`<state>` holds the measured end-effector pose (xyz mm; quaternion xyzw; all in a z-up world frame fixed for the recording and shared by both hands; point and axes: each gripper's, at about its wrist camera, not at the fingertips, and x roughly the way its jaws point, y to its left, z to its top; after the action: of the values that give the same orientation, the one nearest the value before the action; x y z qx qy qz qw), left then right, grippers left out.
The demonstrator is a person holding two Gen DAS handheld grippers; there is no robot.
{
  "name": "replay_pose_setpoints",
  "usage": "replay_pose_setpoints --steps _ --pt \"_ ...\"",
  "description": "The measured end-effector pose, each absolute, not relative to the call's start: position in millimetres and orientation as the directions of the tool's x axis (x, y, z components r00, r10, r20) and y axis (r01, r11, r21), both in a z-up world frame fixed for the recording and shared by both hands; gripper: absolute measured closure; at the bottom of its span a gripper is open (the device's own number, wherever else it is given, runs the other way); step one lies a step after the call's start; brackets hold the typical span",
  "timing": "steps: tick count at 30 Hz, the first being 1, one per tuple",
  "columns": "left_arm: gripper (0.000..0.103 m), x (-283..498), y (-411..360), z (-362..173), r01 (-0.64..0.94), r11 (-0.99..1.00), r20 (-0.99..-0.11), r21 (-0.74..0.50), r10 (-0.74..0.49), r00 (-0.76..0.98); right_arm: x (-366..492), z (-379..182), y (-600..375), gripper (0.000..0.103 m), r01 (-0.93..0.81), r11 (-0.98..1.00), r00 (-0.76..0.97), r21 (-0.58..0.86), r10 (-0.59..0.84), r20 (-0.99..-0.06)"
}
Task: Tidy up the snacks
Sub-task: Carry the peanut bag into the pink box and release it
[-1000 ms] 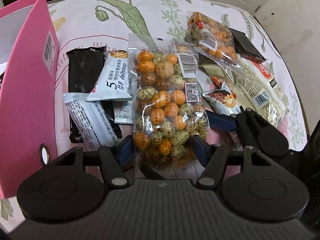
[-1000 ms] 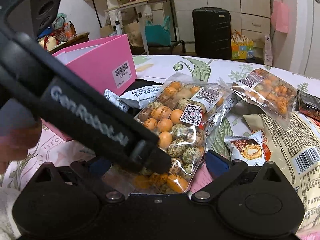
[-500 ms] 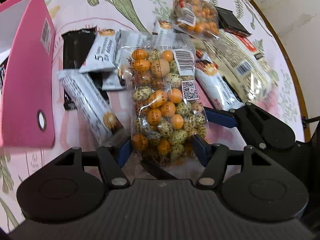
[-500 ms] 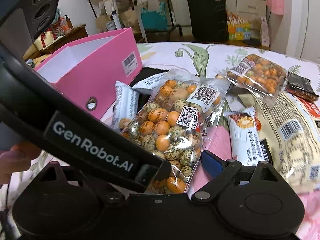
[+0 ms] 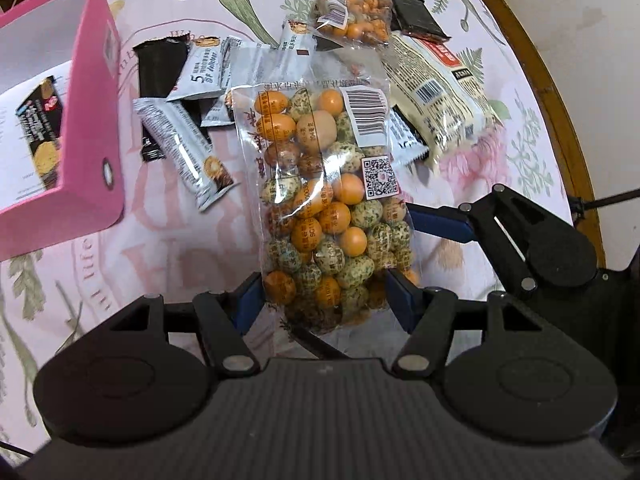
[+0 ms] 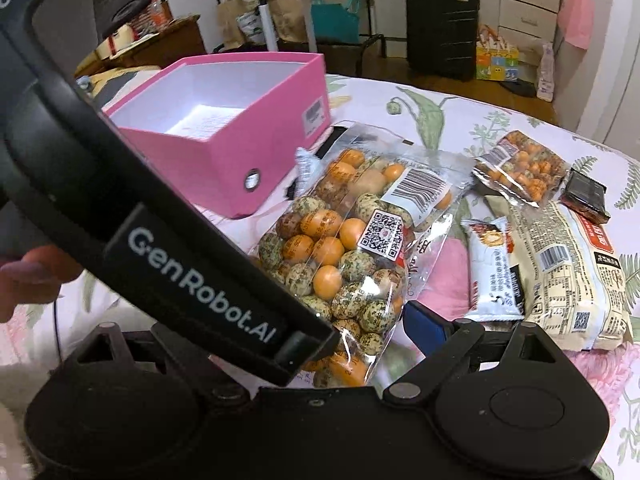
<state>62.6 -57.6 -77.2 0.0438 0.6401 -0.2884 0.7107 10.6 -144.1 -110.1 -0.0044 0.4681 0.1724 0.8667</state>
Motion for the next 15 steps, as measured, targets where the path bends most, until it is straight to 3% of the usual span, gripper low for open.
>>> replay_pose_setpoints --steps 15 --pt "0.04 51.0 12.2 -35.5 0.408 0.852 -0.929 -0.328 -0.368 0.02 13.3 -70.0 -94.3 0.009 -0.414 0.898 0.46 0.148 0.347 -0.817"
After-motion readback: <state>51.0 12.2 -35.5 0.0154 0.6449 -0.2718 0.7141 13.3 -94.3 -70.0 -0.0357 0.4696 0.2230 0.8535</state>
